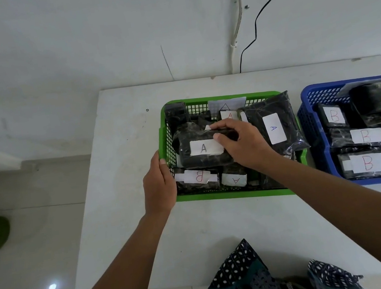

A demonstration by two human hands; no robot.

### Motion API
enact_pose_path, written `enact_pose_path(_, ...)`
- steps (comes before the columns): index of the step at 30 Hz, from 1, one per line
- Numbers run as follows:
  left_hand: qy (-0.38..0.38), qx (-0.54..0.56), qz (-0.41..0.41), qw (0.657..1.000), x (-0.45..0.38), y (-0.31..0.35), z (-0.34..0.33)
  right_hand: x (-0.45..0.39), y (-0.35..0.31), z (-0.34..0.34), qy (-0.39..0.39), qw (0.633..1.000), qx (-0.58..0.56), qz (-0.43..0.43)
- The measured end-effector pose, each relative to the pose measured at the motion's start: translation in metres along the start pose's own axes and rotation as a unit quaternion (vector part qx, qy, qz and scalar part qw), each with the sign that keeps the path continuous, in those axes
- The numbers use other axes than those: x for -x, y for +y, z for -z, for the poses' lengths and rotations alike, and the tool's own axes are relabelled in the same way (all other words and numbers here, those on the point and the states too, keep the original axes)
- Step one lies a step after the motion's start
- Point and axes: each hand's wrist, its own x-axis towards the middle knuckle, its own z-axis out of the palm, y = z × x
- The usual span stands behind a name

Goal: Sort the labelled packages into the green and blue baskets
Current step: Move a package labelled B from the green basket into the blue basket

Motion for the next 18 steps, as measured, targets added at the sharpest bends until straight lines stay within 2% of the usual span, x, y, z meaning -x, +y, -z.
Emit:
enact_pose_path(4, 0.003, 0.005, -0.001, 1.0, 0.001, 0.002, 0.0, 0.0, 0.0, -0.001, 0.067, 0.998, -0.013, 0.009)
enact_pose_path(6, 0.0, 0.011, 0.003, 1.0, 0.0, 0.001, 0.0, 0.005, 0.002, -0.005, 0.041, 0.998, 0.032, 0.046)
enact_pose_path(9, -0.007, 0.024, 0.014, 1.0, -0.004, -0.002, 0.002, 0.02, 0.014, -0.017, -0.044, 0.983, 0.129, 0.125)
enact_pose_path(12, -0.014, 0.044, 0.029, 0.999, -0.007, -0.003, 0.004, 0.034, 0.029, -0.023, -0.12, 0.965, 0.182, 0.144)
enact_pose_path(15, -0.02, 0.061, 0.042, 0.997, -0.011, -0.003, 0.004, 0.034, 0.031, -0.021, -0.119, 0.963, 0.196, 0.142)
enact_pose_path(18, -0.024, 0.063, 0.036, 0.997, -0.013, -0.002, 0.003, 0.022, 0.017, -0.019, -0.089, 0.976, 0.167, 0.104)
